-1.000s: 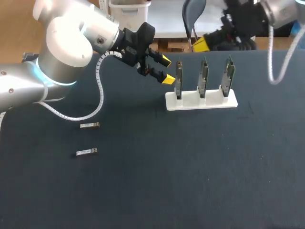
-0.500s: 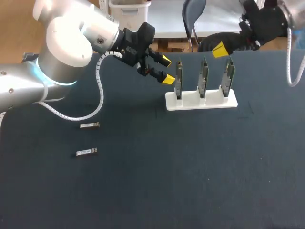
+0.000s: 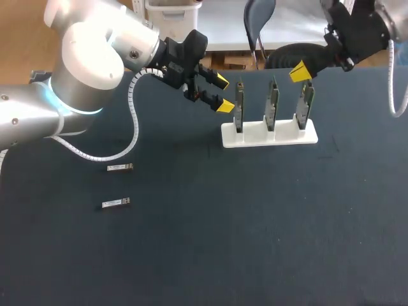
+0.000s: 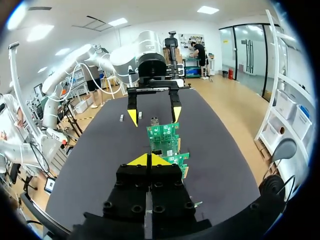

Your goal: Pick up the optical module with the left hand, and insert it into the network port with the right hand.

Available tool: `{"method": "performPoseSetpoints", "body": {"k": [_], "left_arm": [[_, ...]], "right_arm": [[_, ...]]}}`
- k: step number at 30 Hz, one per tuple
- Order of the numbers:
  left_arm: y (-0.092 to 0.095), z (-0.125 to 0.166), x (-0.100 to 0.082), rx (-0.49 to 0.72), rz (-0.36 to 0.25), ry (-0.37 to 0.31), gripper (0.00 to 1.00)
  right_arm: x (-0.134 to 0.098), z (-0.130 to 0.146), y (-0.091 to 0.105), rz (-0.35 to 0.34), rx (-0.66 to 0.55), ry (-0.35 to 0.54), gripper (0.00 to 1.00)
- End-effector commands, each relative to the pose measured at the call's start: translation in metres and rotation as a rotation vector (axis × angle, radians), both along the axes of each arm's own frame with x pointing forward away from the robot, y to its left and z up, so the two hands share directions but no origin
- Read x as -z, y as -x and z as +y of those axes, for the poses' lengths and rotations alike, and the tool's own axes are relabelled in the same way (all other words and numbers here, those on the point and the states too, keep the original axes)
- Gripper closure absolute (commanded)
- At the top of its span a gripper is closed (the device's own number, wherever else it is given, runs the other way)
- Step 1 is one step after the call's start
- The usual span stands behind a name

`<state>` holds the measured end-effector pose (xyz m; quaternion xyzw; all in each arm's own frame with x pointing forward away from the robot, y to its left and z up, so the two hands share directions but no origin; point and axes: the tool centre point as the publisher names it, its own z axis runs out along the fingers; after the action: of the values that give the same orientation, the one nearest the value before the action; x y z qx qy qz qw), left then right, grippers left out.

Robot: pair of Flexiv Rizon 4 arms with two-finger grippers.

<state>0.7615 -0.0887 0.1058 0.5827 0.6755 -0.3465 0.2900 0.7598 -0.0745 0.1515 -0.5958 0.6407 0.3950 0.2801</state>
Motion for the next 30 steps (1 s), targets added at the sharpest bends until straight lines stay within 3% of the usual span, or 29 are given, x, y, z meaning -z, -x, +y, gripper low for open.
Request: {"method": "performPoseSetpoints", "body": {"k": [1, 13, 14, 15, 30], "left_arm": [[-0.0017, -0.0007, -0.0003, 0.002, 0.003, -0.004, 0.0], [-0.0017, -0.0007, -0.0003, 0.002, 0.003, -0.004, 0.0], [-0.0017, -0.0007, -0.0003, 0.002, 0.003, -0.004, 0.0], [-0.0017, -0.0007, -0.0003, 0.002, 0.003, -0.004, 0.0], [-0.002, -0.0001, -0.0004, 0.002, 0.003, -0.002, 0.0]], "right_arm": [[0.0024, 0.0018, -0.0013, 0.0, -0.002, -0.002, 1.0], [0.0063, 0.0027, -0.0036, 0.002, 0.025, 0.012, 1.0], [0.0061, 0.0027, -0.0037, 0.004, 0.019, 0.022, 0.54], [0.0059, 0.0033, -0.0038, 0.0, 0.025, 0.023, 0.0], [0.0059, 0.0033, -0.0038, 0.0, 0.025, 0.023, 0.0]]}}
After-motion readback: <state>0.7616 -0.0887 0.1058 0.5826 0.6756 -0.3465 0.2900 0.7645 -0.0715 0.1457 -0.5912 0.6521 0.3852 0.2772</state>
